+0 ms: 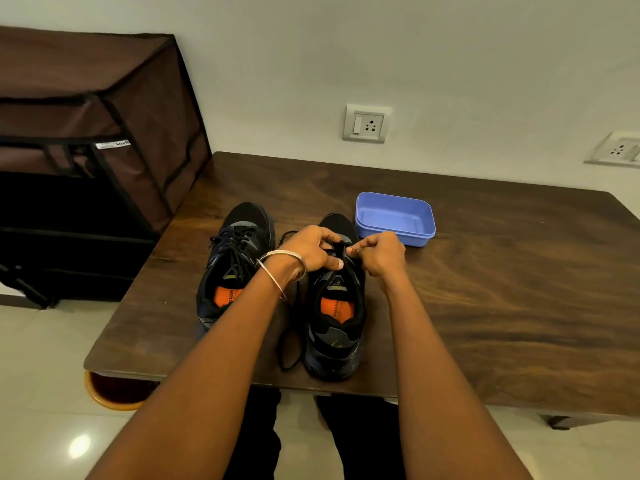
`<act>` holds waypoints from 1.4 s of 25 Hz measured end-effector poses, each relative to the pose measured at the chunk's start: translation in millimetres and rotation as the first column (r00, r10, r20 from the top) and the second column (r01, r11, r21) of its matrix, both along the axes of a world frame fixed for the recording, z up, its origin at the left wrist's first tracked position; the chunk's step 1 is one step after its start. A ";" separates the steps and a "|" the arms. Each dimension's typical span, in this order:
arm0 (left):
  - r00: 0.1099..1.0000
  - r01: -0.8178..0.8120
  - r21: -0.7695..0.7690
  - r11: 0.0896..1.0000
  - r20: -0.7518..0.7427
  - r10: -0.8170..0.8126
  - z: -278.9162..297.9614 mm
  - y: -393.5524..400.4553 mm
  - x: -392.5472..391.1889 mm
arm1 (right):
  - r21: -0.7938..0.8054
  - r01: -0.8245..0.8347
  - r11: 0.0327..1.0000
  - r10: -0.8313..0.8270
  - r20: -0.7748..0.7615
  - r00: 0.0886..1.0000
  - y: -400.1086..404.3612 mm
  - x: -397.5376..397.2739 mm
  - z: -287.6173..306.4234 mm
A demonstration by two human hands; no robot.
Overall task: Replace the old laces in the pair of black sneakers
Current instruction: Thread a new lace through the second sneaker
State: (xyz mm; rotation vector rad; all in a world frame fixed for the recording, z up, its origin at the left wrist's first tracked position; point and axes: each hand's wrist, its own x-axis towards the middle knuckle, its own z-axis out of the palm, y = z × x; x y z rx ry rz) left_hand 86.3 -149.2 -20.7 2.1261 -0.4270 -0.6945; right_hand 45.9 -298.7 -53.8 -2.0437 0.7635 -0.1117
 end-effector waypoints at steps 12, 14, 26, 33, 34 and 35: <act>0.971 -0.051 0.243 0.969 0.238 -0.009 -2.5 9.5 -0.5 | 0.712 0.028 0.702 -0.573 0.540 0.617 -7.0 -19.9 75.0; 0.966 -0.074 0.271 0.960 0.259 0.002 -2.3 7.1 -2.3 | 0.670 -0.054 0.741 -0.550 0.650 0.524 -7.5 -23.8 86.6; 0.973 0.040 0.318 0.947 0.203 -0.109 -14.2 15.4 2.6 | -0.294 -0.106 0.950 0.130 0.065 0.989 -3.0 -5.3 25.3; 0.975 0.018 0.308 0.951 0.204 -0.085 -17.3 14.3 1.8 | 0.628 -0.279 0.726 -0.445 0.739 0.506 0.0 -29.5 108.3; 0.975 0.017 0.310 0.951 0.205 -0.084 -17.3 14.5 1.4 | 0.663 -0.320 0.676 -0.463 0.721 0.516 1.7 -30.4 109.5; 0.976 0.014 0.310 0.951 0.204 -0.081 -17.0 15.1 1.1 | 0.663 -0.293 0.689 -0.425 0.697 0.578 2.8 -29.6 106.8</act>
